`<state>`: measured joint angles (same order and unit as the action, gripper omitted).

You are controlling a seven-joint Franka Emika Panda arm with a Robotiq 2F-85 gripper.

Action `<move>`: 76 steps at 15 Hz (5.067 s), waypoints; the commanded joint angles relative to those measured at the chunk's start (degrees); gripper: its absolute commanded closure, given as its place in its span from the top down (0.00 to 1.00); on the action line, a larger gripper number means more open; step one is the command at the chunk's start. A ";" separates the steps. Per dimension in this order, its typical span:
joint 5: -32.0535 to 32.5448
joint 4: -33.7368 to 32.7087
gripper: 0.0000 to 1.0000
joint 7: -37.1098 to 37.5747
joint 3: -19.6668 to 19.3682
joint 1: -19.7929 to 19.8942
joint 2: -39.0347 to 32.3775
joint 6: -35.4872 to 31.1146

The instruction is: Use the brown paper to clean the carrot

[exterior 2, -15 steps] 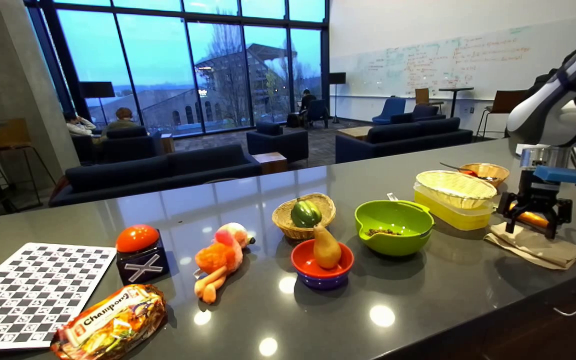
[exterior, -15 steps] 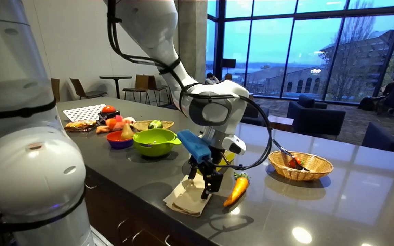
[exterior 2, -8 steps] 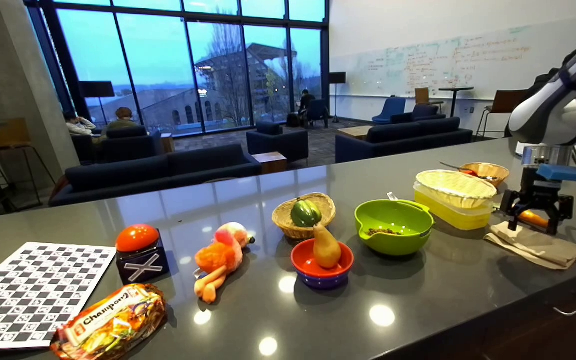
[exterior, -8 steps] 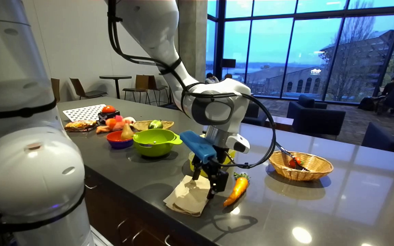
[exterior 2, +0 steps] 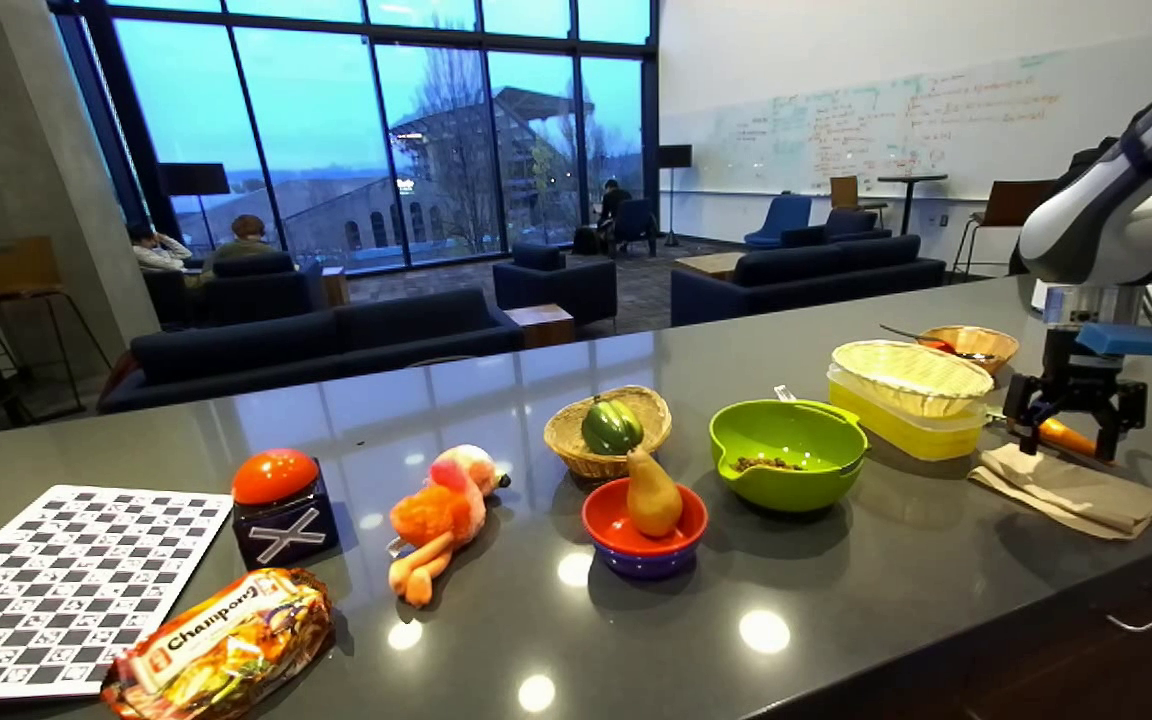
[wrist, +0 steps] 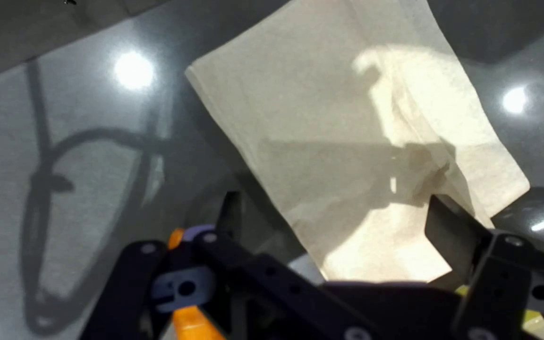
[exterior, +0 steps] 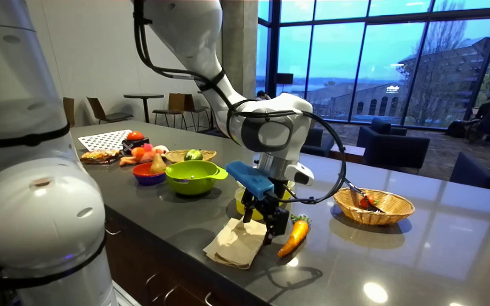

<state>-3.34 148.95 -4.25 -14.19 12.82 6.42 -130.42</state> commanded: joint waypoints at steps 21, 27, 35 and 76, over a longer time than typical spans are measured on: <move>-7.00 -1.72 0.61 -11.83 -0.08 0.15 -5.36 -5.06; -7.07 -2.30 0.15 -11.99 -0.05 0.19 -5.27 -4.85; -5.77 -1.69 0.00 -10.60 -0.05 0.32 -2.76 -3.43; -6.40 -18.92 0.00 5.78 -3.56 3.70 -7.29 3.11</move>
<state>-8.74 132.46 1.80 -17.83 16.22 2.60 -126.90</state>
